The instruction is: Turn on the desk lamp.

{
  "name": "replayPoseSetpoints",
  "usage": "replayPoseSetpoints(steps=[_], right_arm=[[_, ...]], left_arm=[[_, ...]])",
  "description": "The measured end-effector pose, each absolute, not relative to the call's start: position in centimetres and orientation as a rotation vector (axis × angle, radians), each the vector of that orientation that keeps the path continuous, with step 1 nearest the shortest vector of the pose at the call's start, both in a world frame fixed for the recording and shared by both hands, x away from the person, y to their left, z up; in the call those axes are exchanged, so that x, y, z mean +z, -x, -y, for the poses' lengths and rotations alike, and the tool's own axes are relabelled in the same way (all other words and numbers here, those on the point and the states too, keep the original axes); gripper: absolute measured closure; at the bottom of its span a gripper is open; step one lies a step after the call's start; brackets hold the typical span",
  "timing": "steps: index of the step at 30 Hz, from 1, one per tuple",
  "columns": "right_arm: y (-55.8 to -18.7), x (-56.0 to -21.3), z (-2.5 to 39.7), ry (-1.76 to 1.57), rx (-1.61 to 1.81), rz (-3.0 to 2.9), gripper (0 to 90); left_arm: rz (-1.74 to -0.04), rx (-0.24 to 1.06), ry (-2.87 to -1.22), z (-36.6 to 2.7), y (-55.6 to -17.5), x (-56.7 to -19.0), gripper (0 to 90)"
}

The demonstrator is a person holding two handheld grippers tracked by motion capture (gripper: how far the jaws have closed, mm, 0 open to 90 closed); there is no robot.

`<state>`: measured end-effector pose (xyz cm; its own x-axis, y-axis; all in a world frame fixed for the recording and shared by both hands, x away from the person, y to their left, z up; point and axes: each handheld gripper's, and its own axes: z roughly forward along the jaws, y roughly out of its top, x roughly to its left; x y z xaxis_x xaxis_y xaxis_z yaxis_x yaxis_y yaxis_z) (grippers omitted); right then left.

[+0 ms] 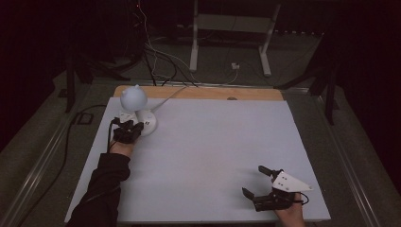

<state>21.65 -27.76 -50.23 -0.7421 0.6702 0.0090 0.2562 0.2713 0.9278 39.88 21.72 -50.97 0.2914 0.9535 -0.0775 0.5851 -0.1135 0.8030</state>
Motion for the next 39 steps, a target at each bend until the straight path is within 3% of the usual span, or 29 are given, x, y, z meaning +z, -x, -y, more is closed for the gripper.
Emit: replayPoseSetpoints(steps=[24,39], right_arm=[[-21.7,-50.3,27.8,-0.841,1.463,-2.163,1.8],[-21.7,-50.2,27.9,-0.841,1.468,-2.160,1.8]], left_arm=[[-1.353,0.673,-1.845,-21.4,-39.8,-51.4,90.0],[-1.316,0.641,-1.759,-21.8,-38.8,-49.5,90.0]])
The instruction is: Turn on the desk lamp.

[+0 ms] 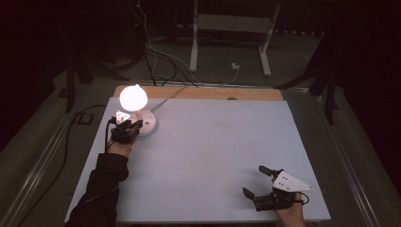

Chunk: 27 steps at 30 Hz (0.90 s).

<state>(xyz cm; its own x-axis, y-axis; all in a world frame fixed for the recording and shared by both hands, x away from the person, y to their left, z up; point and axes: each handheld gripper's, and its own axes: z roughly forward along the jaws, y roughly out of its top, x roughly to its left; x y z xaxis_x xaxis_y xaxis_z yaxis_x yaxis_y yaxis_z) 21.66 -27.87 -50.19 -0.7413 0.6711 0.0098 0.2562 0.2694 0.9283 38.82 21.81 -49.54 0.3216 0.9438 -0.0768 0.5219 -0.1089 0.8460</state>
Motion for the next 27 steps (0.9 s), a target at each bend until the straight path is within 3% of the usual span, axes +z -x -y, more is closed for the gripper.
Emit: replayPoseSetpoints(steps=[9,15,18,23,27], right_arm=[[-21.7,-50.2,27.9,-0.845,1.471,-2.158,1.6],[-21.7,-50.2,28.0,-0.849,1.477,-2.154,1.6],[-21.7,-50.2,28.0,-0.845,1.474,-2.156,1.6],[-21.7,-50.2,27.9,-0.848,1.472,-2.162,1.6],[-21.8,-50.2,27.9,-0.849,1.470,-2.163,1.6]], left_arm=[[-1.320,0.597,-1.772,-21.2,-37.9,-48.5,78.8],[-1.313,0.595,-1.787,-21.0,-37.2,-48.0,64.7],[-1.309,0.596,-1.789,-20.9,-36.6,-47.6,52.1],[-1.291,0.585,-1.780,-20.9,-35.8,-46.9,46.6],[-1.266,0.568,-1.781,-20.6,-35.2,-46.2,37.1]])
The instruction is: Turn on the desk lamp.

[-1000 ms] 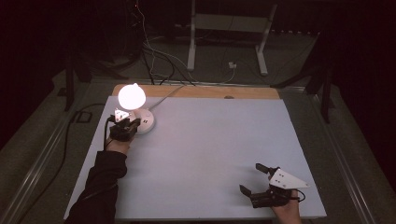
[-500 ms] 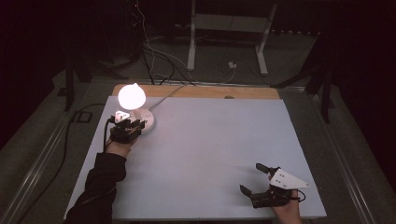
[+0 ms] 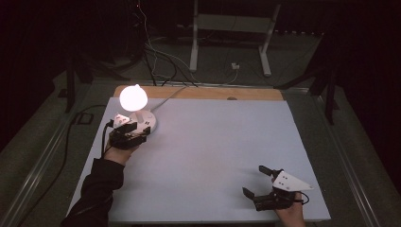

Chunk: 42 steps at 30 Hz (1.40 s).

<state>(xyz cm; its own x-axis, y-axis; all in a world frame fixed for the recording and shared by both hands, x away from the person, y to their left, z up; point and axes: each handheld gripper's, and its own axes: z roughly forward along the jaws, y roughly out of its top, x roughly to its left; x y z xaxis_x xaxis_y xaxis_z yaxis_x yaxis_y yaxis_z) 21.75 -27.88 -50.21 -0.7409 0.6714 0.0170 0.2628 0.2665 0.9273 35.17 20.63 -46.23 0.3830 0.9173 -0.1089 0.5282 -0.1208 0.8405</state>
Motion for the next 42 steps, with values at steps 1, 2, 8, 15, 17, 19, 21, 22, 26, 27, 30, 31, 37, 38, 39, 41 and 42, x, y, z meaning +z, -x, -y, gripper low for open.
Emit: replayPoseSetpoints(steps=[1,2,8,15,17,19,21,22,26,27,30,31,37,38,39,41,42], right_arm=[[-21.8,-50.2,27.9,-0.847,1.469,-2.163,1.6],[-21.8,-50.2,27.9,-0.847,1.469,-2.162,1.6],[-21.9,-50.2,27.7,-0.842,1.470,-2.173,1.6],[-21.9,-50.2,27.8,-0.840,1.473,-2.167,1.6],[-21.9,-50.2,27.7,-0.843,1.472,-2.170,1.6],[-21.9,-50.2,27.7,-0.840,1.468,-2.172,1.6],[-21.9,-50.2,27.7,-0.844,1.469,-2.171,1.6],[-21.9,-50.2,27.7,-0.844,1.468,-2.172,1.6],[-21.9,-50.2,27.7,-0.843,1.469,-2.173,1.6],[-21.9,-50.2,27.7,-0.840,1.465,-2.176,1.6],[-21.8,-50.2,27.6,-0.834,1.467,-2.176,1.6],[-21.8,-50.2,27.6,-0.835,1.465,-2.175,1.6],[-21.9,-50.2,27.6,-0.838,1.464,-2.177,1.6],[-21.9,-50.2,27.6,-0.839,1.463,-2.178,1.6],[-21.9,-50.2,27.6,-0.839,1.462,-2.180,1.6],[-21.9,-50.2,27.6,-0.835,1.461,-2.180,1.6],[-21.9,-50.2,27.6,-0.836,1.462,-2.179,1.6]], left_arm=[[-1.258,0.567,-1.782,-20.5,-35.0,-46.1,33.6],[-1.258,0.567,-1.782,-20.5,-35.0,-46.1,29.9],[-1.211,0.492,-1.792,-20.2,-34.1,-45.3,13.2],[-1.168,0.408,-1.802,-20.7,-33.3,-45.0,1.6],[-1.144,0.392,-1.803,-20.9,-32.9,-45.0,0.5],[-1.108,0.360,-1.804,-21.1,-32.3,-44.8,0.4],[-1.101,0.360,-1.809,-21.1,-32.1,-44.8,0.4],[-1.079,0.345,-1.809,-21.3,-31.7,-44.8,0.4],[-1.059,0.334,-1.822,-21.4,-31.2,-44.8,0.4],[-1.047,0.339,-1.840,-21.4,-30.8,-44.7,0.4],[-1.038,0.332,-1.849,-21.7,-30.5,-44.7,0.4],[-1.033,0.325,-1.851,-21.9,-30.3,-44.8,0.4],[-1.016,0.306,-1.872,-22.2,-29.4,-45.6,0.4],[-1.019,0.311,-1.880,-22.2,-29.2,-45.7,0.4],[-1.013,0.305,-1.895,-22.2,-28.9,-46.0,0.4],[-1.014,0.304,-1.898,-22.2,-28.7,-46.2,0.4],[-1.009,0.298,-1.900,-22.2,-28.5,-46.4,0.4]])
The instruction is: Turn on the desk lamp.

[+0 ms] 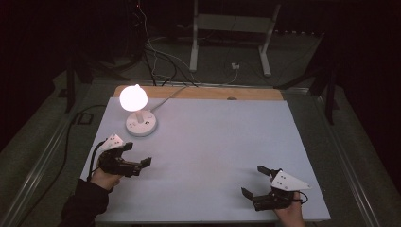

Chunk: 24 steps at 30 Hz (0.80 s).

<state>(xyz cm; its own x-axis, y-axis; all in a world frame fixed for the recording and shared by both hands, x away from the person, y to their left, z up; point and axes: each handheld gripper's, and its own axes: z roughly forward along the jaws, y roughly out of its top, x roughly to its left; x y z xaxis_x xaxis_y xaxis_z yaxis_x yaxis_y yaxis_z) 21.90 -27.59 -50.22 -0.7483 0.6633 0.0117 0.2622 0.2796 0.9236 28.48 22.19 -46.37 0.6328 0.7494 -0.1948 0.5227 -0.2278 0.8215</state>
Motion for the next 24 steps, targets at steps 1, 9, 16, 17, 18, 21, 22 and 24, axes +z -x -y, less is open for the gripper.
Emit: replayPoseSetpoints(steps=[1,9,16,17,18,21,22,24], right_arm=[[-21.9,-50.3,27.6,-0.840,1.464,-2.179,1.6],[-21.9,-50.3,27.5,-0.839,1.458,-2.192,1.6],[-21.9,-50.4,27.4,-0.841,1.453,-2.199,1.6],[-21.9,-50.4,27.4,-0.841,1.453,-2.199,1.6],[-22.0,-50.4,27.4,-0.844,1.458,-2.198,1.6],[-22.0,-50.5,27.4,-0.841,1.453,-2.202,1.6],[-22.0,-50.5,27.3,-0.838,1.451,-2.203,1.6],[-22.0,-50.5,27.4,-0.839,1.453,-2.203,1.6]], left_arm=[[-1.004,0.293,-1.907,-22.2,-28.3,-46.6,0.4],[-0.966,0.263,-1.981,-21.9,-26.7,-48.1,0.4],[-0.938,0.267,-2.061,-21.9,-25.5,-49.4,0.5],[-0.937,0.269,-2.068,-21.9,-25.3,-49.6,0.5],[-0.935,0.268,-2.075,-22.0,-25.2,-49.8,0.5],[-0.936,0.253,-2.084,-22.1,-25.1,-50.2,0.5],[-0.936,0.254,-2.090,-22.1,-25.1,-50.3,0.5],[-0.942,0.245,-2.092,-22.1,-25.2,-50.4,0.5]])
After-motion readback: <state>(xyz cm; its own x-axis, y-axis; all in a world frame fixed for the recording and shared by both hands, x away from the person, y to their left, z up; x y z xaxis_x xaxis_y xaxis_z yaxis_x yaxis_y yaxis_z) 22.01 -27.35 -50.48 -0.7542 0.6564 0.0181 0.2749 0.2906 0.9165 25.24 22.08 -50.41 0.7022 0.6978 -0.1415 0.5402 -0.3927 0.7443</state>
